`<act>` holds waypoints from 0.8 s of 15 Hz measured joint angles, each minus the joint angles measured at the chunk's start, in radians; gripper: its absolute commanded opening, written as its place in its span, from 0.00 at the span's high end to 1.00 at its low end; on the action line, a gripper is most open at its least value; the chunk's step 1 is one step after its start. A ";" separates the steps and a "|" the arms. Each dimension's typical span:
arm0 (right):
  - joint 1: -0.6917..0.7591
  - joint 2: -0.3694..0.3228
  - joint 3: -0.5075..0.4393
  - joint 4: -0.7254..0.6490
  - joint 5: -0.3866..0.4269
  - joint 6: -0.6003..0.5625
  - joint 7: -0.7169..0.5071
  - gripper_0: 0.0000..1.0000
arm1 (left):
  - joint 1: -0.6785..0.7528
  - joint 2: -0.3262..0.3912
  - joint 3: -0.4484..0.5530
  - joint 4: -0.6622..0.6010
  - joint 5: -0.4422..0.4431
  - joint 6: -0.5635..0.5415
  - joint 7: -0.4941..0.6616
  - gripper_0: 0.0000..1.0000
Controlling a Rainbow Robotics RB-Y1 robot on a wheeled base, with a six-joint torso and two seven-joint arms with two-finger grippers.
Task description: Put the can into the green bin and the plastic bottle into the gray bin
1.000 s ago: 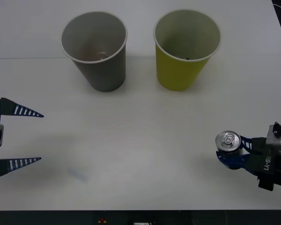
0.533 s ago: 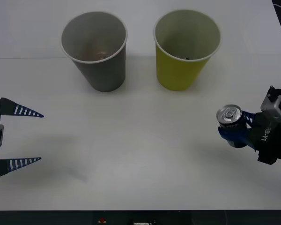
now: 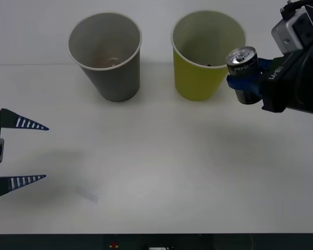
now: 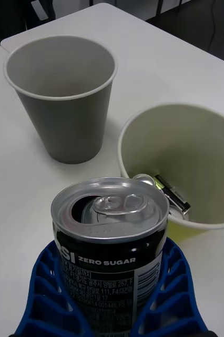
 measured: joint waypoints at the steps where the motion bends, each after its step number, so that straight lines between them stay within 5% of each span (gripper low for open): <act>1: -0.042 0.000 0.020 0.023 0.025 0.000 -0.031 1.00 | 0.000 0.000 0.000 0.000 0.000 0.000 0.000 0.00; 8: -0.380 0.000 0.064 0.367 0.140 0.000 -0.053 1.00 | 0.000 0.000 0.000 0.000 0.000 0.000 0.000 0.00; 12: -0.518 0.001 0.133 0.547 0.270 0.000 -0.083 1.00 | 0.000 0.000 0.000 0.000 0.000 0.000 0.000 0.00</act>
